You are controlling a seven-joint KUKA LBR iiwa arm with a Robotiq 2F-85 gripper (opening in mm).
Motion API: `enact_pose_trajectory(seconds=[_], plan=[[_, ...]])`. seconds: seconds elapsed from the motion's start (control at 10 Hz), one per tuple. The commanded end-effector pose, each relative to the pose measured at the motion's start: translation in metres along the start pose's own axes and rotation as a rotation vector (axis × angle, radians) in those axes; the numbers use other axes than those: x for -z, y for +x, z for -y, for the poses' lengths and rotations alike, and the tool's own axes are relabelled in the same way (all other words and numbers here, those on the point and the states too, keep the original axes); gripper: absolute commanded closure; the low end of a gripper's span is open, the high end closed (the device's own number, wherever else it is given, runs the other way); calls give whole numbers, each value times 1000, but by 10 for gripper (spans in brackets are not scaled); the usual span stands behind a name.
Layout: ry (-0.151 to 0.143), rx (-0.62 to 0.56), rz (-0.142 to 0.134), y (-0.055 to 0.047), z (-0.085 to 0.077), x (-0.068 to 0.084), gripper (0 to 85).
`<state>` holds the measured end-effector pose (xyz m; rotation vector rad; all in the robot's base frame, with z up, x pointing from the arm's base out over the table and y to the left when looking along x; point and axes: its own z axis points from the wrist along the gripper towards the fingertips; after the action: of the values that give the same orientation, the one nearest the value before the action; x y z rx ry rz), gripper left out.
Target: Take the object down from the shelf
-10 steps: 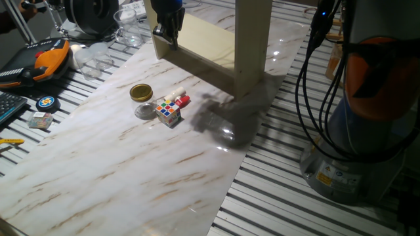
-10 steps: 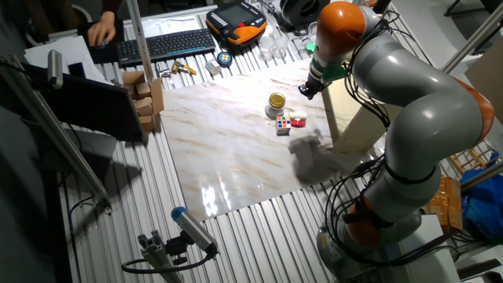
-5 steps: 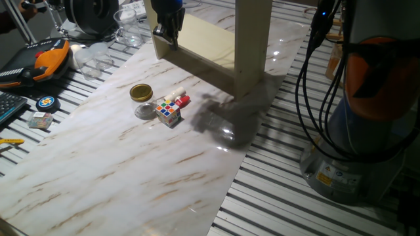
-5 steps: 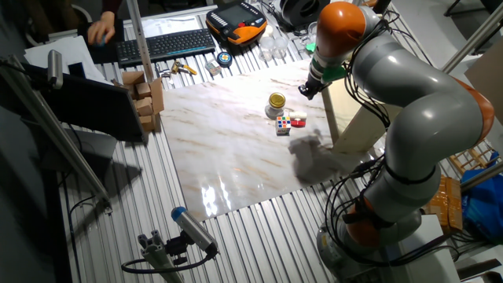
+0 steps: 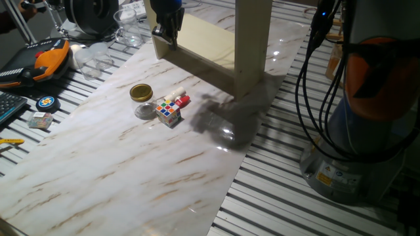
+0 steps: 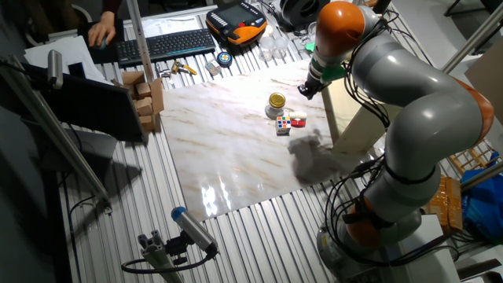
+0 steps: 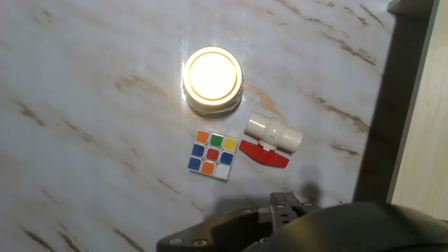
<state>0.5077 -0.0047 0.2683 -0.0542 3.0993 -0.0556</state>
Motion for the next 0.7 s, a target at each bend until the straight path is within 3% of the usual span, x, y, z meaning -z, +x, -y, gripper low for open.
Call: enact_pose_trajectory(seconds=[0.0,0.6], plan=[[2,0,0,-1,0,1,850],[8,-13,1,0,0,1,850]])
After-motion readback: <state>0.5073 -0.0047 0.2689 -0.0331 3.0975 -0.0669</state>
